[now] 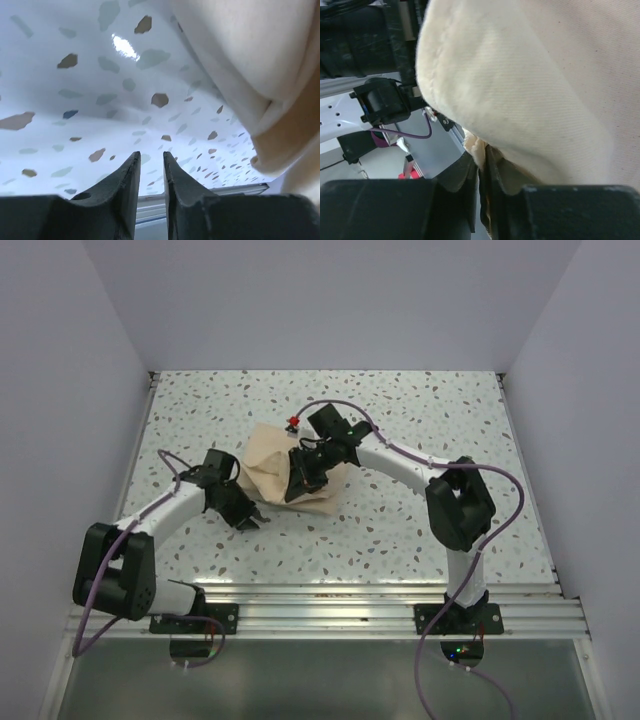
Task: Prepare the surgical pack
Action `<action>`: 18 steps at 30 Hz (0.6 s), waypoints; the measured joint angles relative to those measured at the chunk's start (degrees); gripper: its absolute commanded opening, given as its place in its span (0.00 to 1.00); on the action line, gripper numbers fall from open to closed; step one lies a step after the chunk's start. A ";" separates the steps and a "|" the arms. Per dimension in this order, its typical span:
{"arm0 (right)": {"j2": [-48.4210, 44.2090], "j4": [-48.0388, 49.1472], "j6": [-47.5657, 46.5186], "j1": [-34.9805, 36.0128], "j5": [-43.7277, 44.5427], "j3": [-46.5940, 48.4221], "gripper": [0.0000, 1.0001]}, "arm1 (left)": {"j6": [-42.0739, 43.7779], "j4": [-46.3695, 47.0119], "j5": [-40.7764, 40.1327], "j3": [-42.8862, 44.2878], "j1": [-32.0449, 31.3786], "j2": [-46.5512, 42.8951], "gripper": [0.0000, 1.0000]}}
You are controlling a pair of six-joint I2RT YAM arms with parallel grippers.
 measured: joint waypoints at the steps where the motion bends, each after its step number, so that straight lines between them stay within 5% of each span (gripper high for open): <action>1: 0.00 0.00 -0.04 0.00 -0.02 -0.26 0.18 | 0.94 -1.33 -0.50 0.02 0.04 -1.27 0.27; 8: 0.04 0.20 -1.25 0.26 -1.64 -4.07 0.33 | 8.22 -8.81 -6.34 5.84 1.64 -8.48 0.26; 14: 0.07 -2.89 -4.59 2.38 -4.11 -5.84 0.66 | 12.61 -9.03 -10.05 16.09 5.64 -9.55 0.28; 18: 0.02 -6.43 -7.30 3.32 -5.09 -5.07 0.67 | 15.69 -7.56 -9.40 21.68 9.20 -5.95 0.23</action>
